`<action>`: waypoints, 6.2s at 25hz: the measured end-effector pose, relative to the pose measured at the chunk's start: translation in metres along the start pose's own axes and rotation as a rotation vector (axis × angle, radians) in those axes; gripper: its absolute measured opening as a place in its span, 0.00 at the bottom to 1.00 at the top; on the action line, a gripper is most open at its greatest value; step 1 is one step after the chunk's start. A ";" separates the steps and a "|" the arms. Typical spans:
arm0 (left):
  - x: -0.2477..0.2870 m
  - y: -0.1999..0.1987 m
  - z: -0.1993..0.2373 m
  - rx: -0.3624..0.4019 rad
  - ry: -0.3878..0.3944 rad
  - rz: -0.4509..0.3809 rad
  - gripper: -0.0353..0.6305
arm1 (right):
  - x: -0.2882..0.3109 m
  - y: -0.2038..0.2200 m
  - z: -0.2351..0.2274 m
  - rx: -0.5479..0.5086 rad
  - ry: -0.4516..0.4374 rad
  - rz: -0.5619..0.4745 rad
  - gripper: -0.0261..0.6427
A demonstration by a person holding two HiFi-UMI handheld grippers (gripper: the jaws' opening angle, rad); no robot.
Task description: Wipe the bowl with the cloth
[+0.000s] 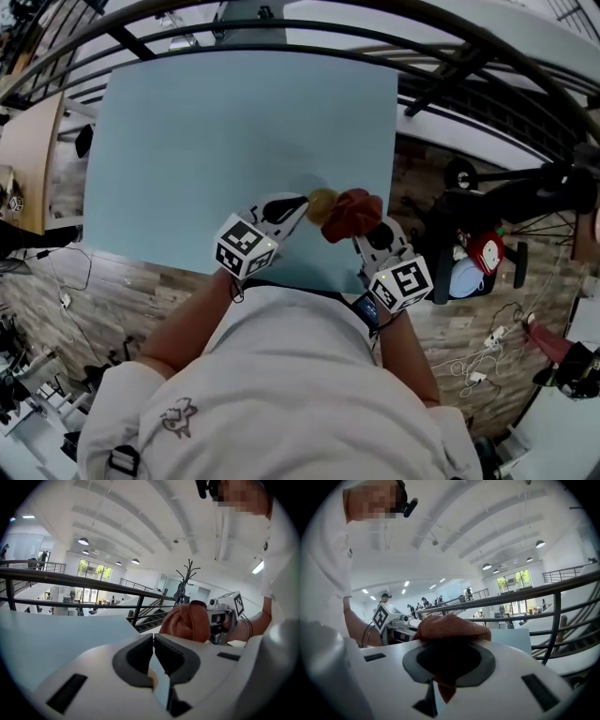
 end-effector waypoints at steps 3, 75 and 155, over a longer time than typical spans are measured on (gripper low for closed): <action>0.009 0.021 0.018 -0.039 -0.013 0.049 0.08 | 0.004 0.012 -0.008 0.027 0.010 0.023 0.13; 0.053 0.010 -0.022 -0.021 -0.165 0.157 0.09 | -0.005 0.016 0.007 -0.133 0.036 0.089 0.13; 0.015 -0.079 -0.034 -0.064 -0.148 -0.083 0.09 | 0.080 -0.019 0.057 -0.794 -0.211 0.614 0.13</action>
Point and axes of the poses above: the fingertips, and each gripper's own axes: x forward along the fingers, z to its left, y out of its underside, the point moved 9 cm from there along -x, backward along the fingers, and after that the axes turned 13 degrees about -z, right-handed, at the moved point
